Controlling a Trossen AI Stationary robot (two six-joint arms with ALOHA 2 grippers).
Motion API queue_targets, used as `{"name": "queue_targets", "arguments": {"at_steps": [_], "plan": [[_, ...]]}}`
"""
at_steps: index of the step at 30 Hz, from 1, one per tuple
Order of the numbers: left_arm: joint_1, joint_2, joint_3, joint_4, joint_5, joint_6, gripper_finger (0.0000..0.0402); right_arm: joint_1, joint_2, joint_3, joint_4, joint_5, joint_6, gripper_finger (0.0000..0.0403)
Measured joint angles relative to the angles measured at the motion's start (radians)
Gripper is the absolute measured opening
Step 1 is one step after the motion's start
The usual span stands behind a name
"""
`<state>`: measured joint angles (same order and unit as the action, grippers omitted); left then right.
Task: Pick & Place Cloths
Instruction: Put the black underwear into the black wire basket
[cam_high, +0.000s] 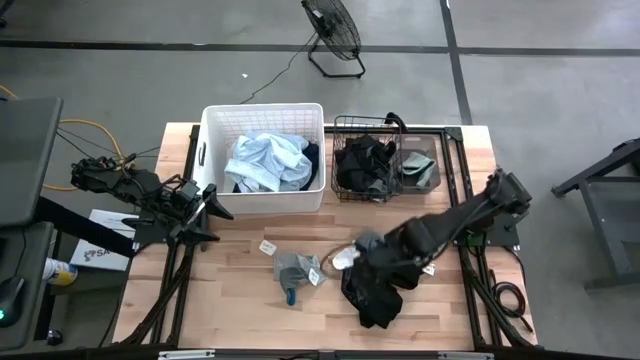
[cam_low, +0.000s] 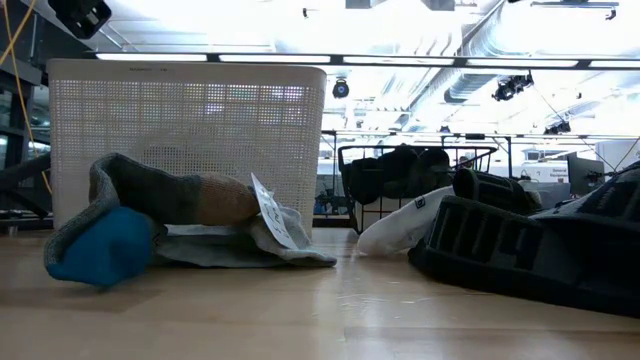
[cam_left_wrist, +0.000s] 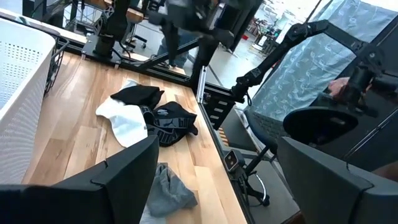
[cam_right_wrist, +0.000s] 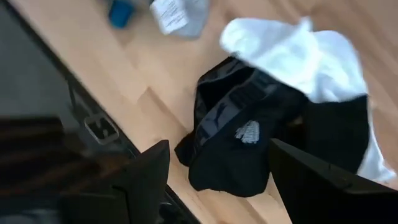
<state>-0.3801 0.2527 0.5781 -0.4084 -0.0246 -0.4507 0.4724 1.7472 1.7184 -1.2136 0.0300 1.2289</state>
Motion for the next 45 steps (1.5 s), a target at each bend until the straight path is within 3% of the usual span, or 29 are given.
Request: {"name": "queue_targets", "arguments": {"at_steps": [9,20,29,39,45], "plan": [[0.0,0.0,0.0,0.0,0.0,0.0,0.0324,0.083,0.123,0.0,0.027,-0.005,-0.29,0.0262],[0.0,0.0,0.0,0.0,0.0,0.0,0.0324,0.09,0.251,0.0,0.046,-0.003,-0.621,0.0262],[0.0,0.0,0.0,0.0,0.0,0.0,0.0324,0.091,0.338,-0.011,0.073,-0.008,-0.633,0.0262],[0.0,0.0,0.0,-0.007,0.0,0.0,0.0324,0.091,0.339,-0.182,0.199,-0.011,-0.624,0.0259],[0.0,0.0,0.0,-0.015,0.0,-0.001,0.0324,0.089,0.329,-0.27,0.337,-0.077,-0.614,0.0258]]}}
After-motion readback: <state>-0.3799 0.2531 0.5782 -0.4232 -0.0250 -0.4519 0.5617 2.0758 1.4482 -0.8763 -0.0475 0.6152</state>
